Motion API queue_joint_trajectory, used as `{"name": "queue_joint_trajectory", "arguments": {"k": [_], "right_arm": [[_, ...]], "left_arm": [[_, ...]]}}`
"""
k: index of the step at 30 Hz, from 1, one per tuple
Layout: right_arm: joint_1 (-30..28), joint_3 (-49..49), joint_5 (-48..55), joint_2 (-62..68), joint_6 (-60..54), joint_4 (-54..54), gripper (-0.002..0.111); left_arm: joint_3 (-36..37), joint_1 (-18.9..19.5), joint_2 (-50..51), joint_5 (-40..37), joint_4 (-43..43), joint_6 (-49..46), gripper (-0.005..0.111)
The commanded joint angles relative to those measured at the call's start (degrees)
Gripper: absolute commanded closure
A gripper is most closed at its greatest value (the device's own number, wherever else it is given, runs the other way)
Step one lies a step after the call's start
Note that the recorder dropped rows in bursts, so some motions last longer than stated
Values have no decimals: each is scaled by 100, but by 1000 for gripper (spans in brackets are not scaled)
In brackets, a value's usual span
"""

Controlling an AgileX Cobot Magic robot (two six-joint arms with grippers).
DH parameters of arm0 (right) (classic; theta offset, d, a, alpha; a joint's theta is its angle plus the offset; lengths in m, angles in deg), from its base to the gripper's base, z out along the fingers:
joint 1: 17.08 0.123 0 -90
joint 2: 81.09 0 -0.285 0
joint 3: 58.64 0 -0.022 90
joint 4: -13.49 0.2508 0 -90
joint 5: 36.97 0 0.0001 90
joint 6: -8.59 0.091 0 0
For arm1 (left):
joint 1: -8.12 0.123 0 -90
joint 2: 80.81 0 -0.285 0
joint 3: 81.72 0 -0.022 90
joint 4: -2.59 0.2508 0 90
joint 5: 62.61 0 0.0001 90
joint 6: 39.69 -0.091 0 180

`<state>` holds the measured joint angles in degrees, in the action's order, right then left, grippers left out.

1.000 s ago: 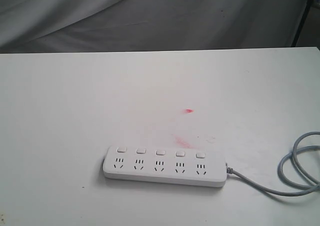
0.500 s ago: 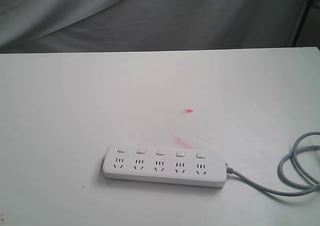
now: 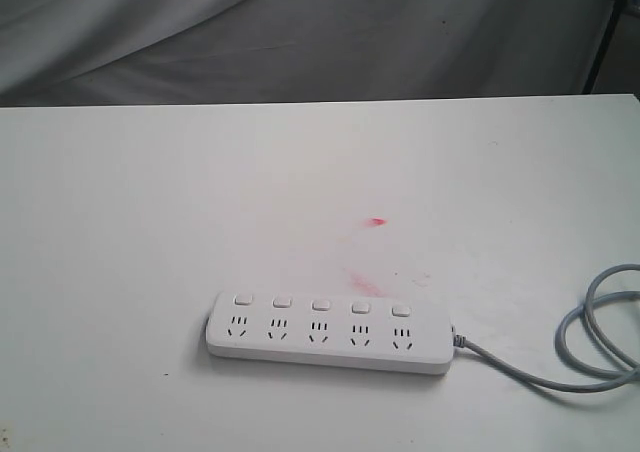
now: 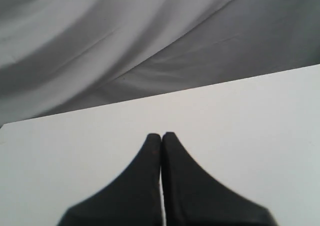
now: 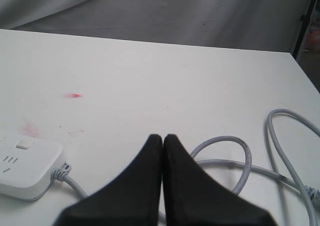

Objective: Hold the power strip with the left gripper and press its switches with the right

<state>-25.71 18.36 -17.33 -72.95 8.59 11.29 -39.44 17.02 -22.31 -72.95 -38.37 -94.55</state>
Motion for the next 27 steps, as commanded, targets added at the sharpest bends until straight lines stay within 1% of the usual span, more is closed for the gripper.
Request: {"name": "queue_joint_trajectory", "arguments": {"k": [1, 2, 3, 5, 6, 7, 8, 9, 10, 11, 13, 15, 17, 22, 24, 27], "right_arm": [[12, 21, -6, -35, 0, 20, 108], [12, 21, -6, -35, 0, 20, 108], [12, 21, -6, -35, 0, 20, 108], [12, 21, -6, -35, 0, 20, 108], [12, 21, -6, -35, 0, 20, 108], [12, 21, -6, -35, 0, 20, 108], [12, 21, -6, -35, 0, 20, 108], [12, 21, -6, -35, 0, 20, 108], [12, 21, -6, -35, 0, 20, 108], [12, 21, -6, -35, 0, 20, 108], [12, 21, -6, -35, 0, 20, 108], [12, 21, -6, -35, 0, 20, 108], [12, 21, -6, -35, 0, 20, 108], [12, 21, -6, -35, 0, 20, 108], [12, 21, -6, -35, 0, 20, 108], [12, 21, -6, -35, 0, 20, 108]], "left_arm": [[-110, 45, 601, -112, -2102, -2397, 107], [-110, 133, 761, -334, -2576, -3148, 107], [-110, 264, 874, -552, -2989, -3655, 107], [-110, 596, 1105, -1243, -3701, -4698, 107], [-110, 816, 1238, -1745, -4012, -5206, 107], [-110, 986, 1359, -2189, -4184, -5599, 107], [-110, 1205, 1505, -2860, -4281, -6101, 107], [-110, 1338, 1602, -3279, -4304, -6399, 107], [-110, 1463, 1698, -3639, -4291, -6516, 107], [-110, 1558, 1766, -3813, -4291, -6516, 107], [-110, 1732, 1926, -4058, -4243, -6516, 107], [-110, 1815, 2071, -4233, -4153, -6516, 107], [-110, 1810, 2168, -4391, -3936, -6516, 107], [-110, 1810, 2250, -5018, -2924, -6516, 107], [-110, 1810, 2250, -5102, -2717, -6516, 107], [-110, 1810, 2263, -5157, -2702, -6516, 107]]}}
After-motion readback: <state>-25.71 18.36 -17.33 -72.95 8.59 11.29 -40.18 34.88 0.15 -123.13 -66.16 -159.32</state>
